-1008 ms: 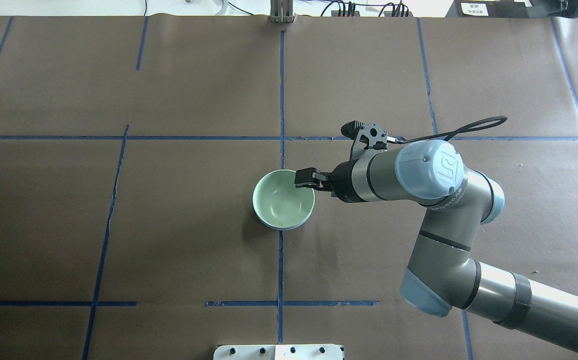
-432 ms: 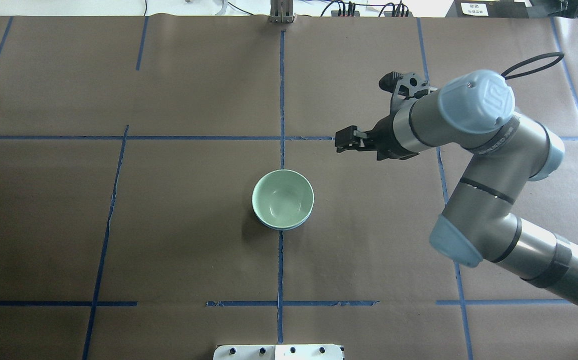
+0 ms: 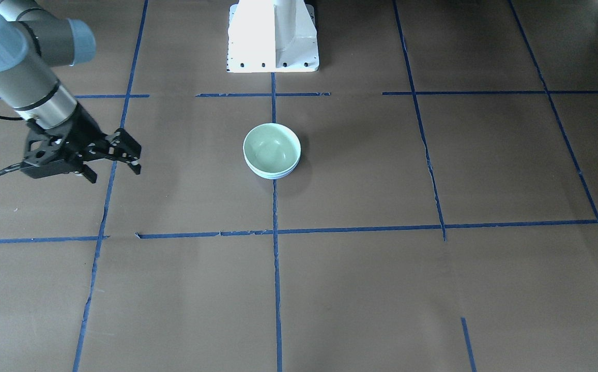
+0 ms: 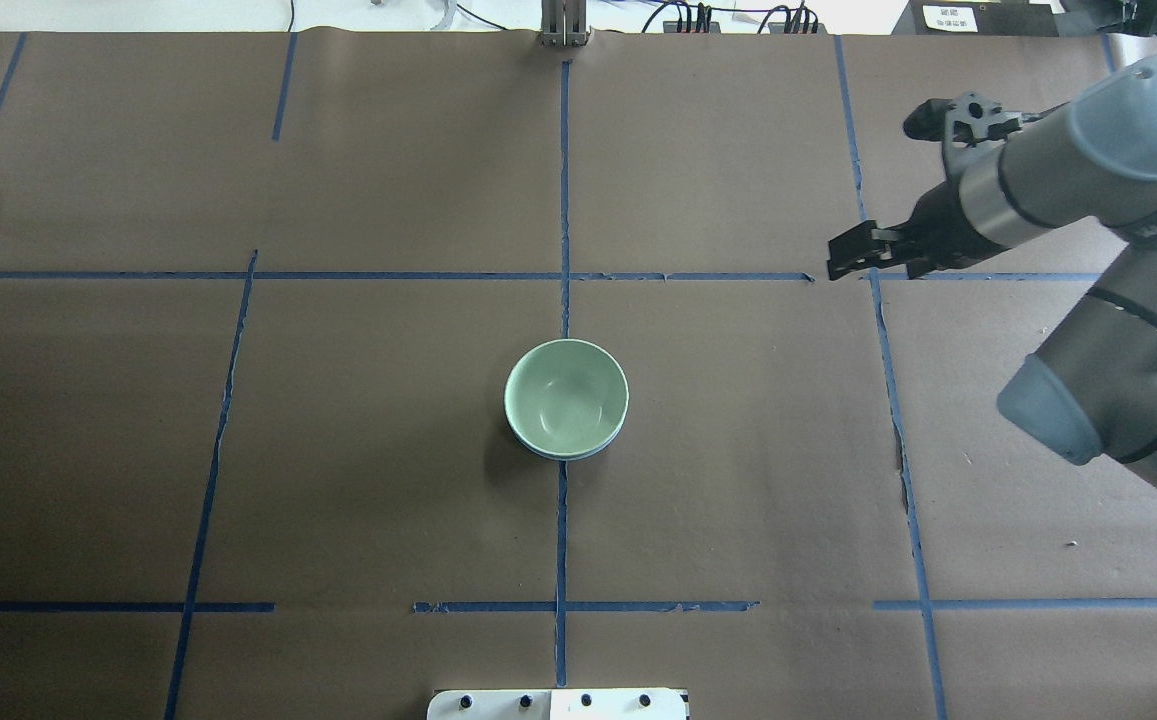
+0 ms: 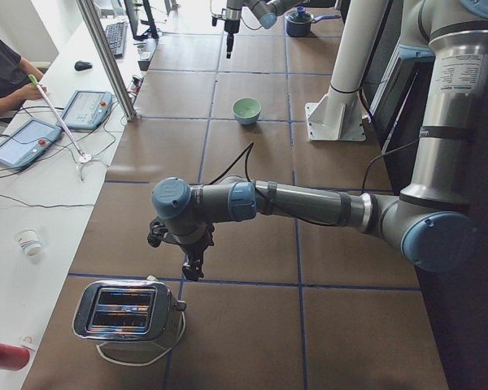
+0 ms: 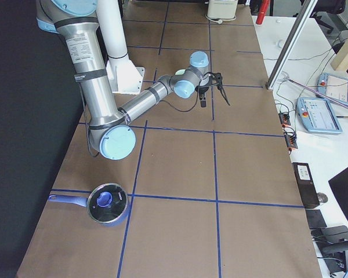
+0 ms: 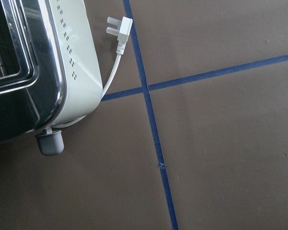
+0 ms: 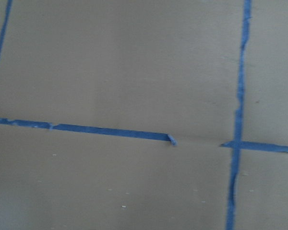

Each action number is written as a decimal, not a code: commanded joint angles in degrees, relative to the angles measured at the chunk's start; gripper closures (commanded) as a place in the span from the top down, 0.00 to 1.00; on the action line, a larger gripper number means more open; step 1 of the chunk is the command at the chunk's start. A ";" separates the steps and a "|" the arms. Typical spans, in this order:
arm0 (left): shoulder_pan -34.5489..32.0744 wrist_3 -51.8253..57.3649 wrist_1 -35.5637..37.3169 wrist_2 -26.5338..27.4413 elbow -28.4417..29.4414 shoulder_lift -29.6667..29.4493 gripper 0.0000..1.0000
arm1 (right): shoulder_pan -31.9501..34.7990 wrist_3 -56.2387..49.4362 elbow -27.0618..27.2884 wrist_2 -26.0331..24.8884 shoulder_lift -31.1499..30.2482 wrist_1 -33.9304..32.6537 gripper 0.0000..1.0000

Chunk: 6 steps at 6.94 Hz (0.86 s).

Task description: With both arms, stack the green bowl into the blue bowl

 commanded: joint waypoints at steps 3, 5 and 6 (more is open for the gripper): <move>-0.50 -5.05 -7.60 0.86 1.04 4.24 1.00 | 20.57 -30.28 -10.81 14.35 -9.94 -0.22 1.00; -0.50 -6.23 -7.25 0.71 0.51 4.95 1.00 | 30.77 -43.52 -19.17 14.74 -12.40 -0.14 1.00; -0.50 -6.14 -7.42 0.53 0.25 5.91 1.00 | 32.21 -43.73 -19.73 14.65 -15.55 0.73 1.00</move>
